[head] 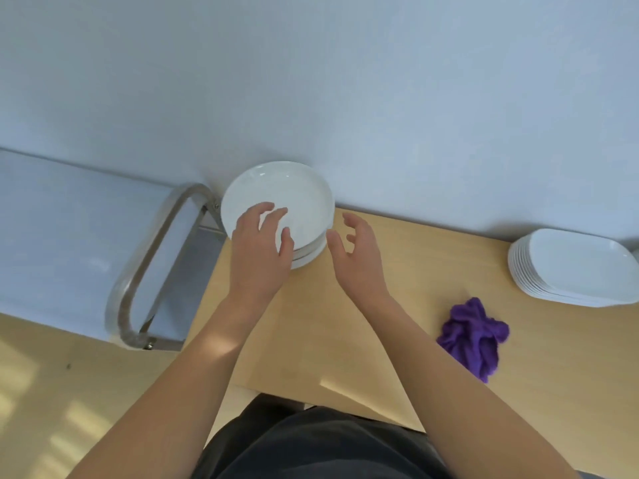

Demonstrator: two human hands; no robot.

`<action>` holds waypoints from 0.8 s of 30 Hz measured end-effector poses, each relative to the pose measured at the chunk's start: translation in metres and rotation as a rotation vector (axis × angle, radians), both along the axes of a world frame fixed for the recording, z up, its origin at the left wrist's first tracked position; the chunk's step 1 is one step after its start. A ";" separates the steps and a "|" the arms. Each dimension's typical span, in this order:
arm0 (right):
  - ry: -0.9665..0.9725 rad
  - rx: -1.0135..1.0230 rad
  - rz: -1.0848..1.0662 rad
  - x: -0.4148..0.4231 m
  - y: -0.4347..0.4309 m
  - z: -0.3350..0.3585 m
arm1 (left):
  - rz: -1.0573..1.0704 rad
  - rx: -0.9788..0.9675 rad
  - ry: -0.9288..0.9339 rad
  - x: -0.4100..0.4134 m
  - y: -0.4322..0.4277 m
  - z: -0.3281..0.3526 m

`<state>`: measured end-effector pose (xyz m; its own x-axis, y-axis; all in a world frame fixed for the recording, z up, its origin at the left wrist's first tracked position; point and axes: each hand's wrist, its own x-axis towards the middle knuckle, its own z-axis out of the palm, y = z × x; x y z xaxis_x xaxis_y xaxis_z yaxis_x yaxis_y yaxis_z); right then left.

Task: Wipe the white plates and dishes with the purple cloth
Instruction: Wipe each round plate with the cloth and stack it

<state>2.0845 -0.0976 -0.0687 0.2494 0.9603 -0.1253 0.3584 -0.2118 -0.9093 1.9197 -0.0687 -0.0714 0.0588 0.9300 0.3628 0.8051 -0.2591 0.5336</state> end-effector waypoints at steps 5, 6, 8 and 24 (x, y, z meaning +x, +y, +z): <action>0.070 -0.048 -0.136 -0.034 0.029 -0.003 | 0.065 -0.196 0.001 -0.046 0.034 -0.006; 0.081 -0.065 -0.164 -0.038 0.034 -0.005 | 0.060 -0.226 -0.006 -0.052 0.040 -0.008; 0.102 -0.109 -0.211 -0.043 0.043 -0.007 | 0.054 -0.280 -0.050 -0.059 0.049 -0.011; 0.206 -0.177 -0.280 -0.047 0.064 -0.014 | 0.004 -0.548 -0.433 -0.067 0.072 -0.031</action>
<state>2.0376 -0.0331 -0.0831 0.4509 0.8177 -0.3578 0.0785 -0.4356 -0.8967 1.8523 0.0035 -0.1023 0.0105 0.9856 -0.1685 0.4911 0.1417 0.8595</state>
